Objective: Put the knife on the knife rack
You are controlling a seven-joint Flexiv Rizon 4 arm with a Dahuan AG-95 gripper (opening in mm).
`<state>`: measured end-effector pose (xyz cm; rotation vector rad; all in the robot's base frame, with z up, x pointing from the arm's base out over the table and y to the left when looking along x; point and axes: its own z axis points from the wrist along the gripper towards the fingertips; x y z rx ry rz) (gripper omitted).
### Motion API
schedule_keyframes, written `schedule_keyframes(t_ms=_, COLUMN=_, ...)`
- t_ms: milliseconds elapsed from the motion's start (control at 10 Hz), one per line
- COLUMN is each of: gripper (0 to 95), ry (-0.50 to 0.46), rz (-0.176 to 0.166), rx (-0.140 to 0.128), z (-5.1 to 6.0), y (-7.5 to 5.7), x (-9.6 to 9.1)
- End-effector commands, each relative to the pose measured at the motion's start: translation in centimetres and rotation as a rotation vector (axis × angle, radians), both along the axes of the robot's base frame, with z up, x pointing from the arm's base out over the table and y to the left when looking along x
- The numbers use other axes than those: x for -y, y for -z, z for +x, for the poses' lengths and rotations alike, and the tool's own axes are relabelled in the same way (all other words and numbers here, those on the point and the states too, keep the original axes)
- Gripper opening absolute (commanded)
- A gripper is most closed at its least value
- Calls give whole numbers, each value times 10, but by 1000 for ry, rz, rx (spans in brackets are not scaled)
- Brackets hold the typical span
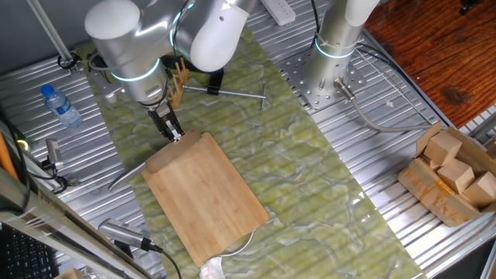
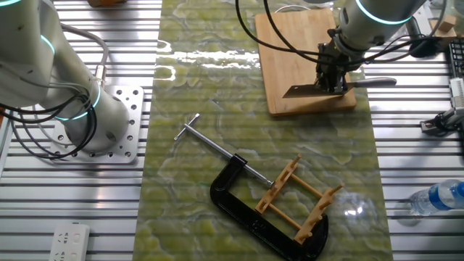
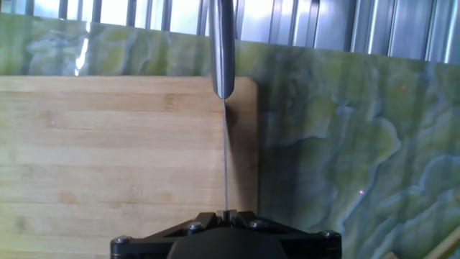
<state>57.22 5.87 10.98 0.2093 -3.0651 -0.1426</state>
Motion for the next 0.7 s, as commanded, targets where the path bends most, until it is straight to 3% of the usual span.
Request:
schedule_keyframes(t_ms=100, gripper=0, ry=1, rz=-3, rx=1, z=4, y=4, x=-4)
schedule_keyframes(t_ms=700, gripper=0, ry=-12, rz=-8, rx=18, z=7, y=10, x=-8)
